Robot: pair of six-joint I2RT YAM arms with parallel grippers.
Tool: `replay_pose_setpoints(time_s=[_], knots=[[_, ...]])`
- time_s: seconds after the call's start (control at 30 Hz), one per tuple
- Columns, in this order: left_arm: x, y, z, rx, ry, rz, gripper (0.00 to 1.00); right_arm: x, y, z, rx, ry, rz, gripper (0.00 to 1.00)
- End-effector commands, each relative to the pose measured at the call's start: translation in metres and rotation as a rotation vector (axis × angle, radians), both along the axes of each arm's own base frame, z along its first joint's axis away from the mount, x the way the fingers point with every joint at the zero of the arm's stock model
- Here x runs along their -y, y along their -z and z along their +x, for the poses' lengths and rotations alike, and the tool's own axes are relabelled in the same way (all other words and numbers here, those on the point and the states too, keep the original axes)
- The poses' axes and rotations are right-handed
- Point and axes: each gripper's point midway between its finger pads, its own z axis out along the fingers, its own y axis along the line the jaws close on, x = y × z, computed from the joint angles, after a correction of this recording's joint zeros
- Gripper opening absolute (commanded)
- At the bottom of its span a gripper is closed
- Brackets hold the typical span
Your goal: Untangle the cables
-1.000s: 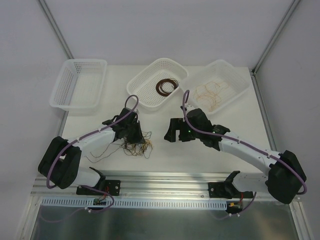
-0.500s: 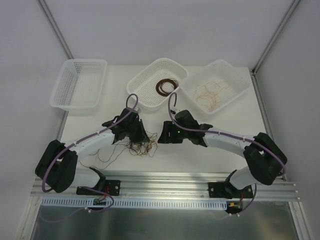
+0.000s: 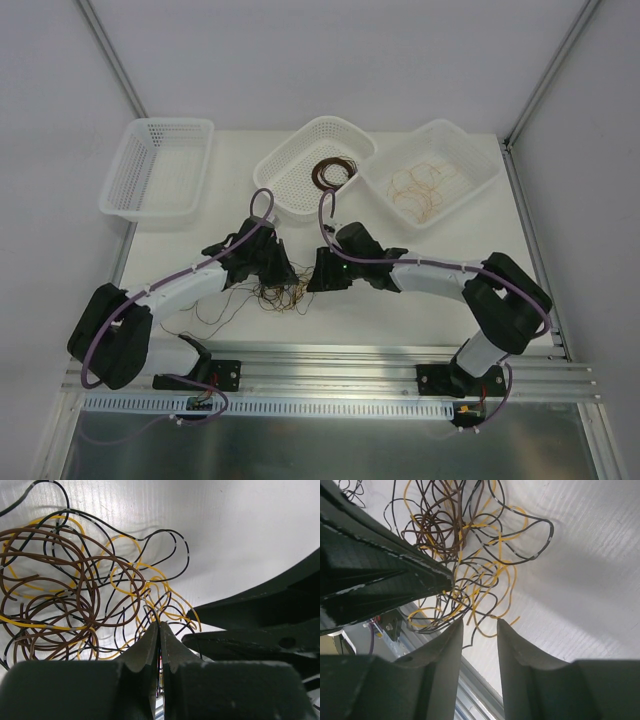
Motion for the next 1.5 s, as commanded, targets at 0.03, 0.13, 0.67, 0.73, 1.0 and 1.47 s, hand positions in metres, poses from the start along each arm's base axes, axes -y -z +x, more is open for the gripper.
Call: replay_pose_setpoints(time_s=[0.03, 0.13, 0.67, 0.73, 1.0, 1.47], knots=[[0.005, -0.01, -0.003, 0.022, 0.009, -0.039, 0.0, -0.018, -0.013, 0.009, 0.055, -0.041, 0.047, 0.32], [0.005, -0.009, -0.004, 0.023, 0.013, -0.038, 0.0, -0.018, -0.011, 0.01, 0.058, -0.042, 0.042, 0.21], [-0.037, 0.033, -0.008, -0.019, -0.072, 0.112, 0.0, 0.061, -0.081, 0.027, 0.271, 0.005, -0.127, 0.01], [-0.044, 0.035, -0.005, -0.016, -0.085, 0.126, 0.0, 0.078, -0.1, 0.034, 0.303, 0.038, -0.123, 0.01], [-0.066, 0.043, -0.003, -0.035, -0.129, 0.171, 0.0, 0.153, -0.172, 0.042, 0.441, 0.142, -0.174, 0.01], [-0.091, 0.04, 0.005, -0.021, -0.182, 0.232, 0.0, 0.193, -0.27, 0.016, 0.624, 0.192, -0.096, 0.01]])
